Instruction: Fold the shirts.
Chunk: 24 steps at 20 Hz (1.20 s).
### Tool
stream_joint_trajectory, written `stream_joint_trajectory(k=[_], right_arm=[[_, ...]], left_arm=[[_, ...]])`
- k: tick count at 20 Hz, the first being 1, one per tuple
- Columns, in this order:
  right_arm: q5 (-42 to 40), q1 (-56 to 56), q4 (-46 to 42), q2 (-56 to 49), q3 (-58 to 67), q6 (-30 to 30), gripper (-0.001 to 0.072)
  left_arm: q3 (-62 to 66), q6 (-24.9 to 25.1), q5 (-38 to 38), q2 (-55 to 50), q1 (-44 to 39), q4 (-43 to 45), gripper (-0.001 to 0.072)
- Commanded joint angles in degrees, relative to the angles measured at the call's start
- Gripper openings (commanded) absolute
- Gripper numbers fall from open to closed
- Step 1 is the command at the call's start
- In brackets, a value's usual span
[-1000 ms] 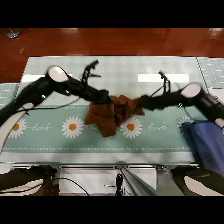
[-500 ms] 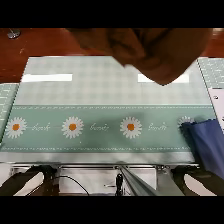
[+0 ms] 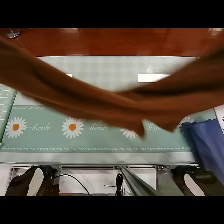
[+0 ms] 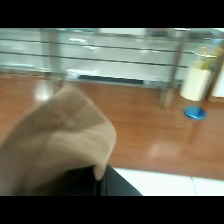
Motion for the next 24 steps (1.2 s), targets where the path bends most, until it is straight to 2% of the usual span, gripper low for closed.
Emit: stream_joint_trajectory(k=[1, 3, 7, 9, 10, 12, 15, 18, 20, 23, 24], right_arm=[[10.0, 0.0, -4.1, 5.3, -1.7, 1.6, 0.0024], [13.4, 0.0, -3.9, 7.5, -7.7, 2.6, 0.0023], [12.6, 0.0, -2.4, 12.5, -30.0, 6.0, 0.0024], [7.8, 0.0, 0.2, 14.6, -44.0, 7.7, 0.0024], [3.9, 0.0, 1.6, 15.0, -51.0, 8.0, 0.0023], [-5.2, 0.0, 1.7, 13.8, -62.4, 8.8, 0.0024], [-19.4, -0.1, -3.2, 6.6, -72.7, 13.7, 0.0024], [-29.3, -0.1, -4.1, -6.4, -73.4, 14.9, 0.0024], [-34.9, -0.1, -4.1, -14.9, -73.4, 14.9, 0.0024], [-36.1, -0.5, -3.6, -25.8, -72.4, 17.1, 0.0025], [-34.7, -1.6, -2.1, -28.4, -71.6, 18.0, 0.007]], left_arm=[[-3.0, -4.1, -3.0, 4.9, -9.6, 20.1, 0.002], [-7.5, -6.0, -5.0, 5.7, -14.5, 25.7, 0.002], [-23.4, -7.3, -5.8, 5.0, -16.0, 26.7, 0.002], [-32.0, -7.8, -1.7, 3.2, -16.0, 26.7, 0.002], [-35.1, -9.8, 2.3, 1.9, -16.0, 26.4, 0.002], [-38.5, -10.7, 9.4, -2.6, -16.0, 23.0, 0.002], [-38.7, -10.7, 11.2, -13.1, -16.0, 15.7, 0.002], [-38.7, -10.7, 11.2, -23.5, -16.0, 9.8, 0.0021], [-38.7, -9.3, 9.7, -29.0, -16.2, 0.9, 0.0022], [-38.7, -8.4, 8.0, -33.9, -16.4, -3.8, 0.0025], [-38.7, -8.3, 6.9, -34.7, -16.3, -3.7, 0.0103]])
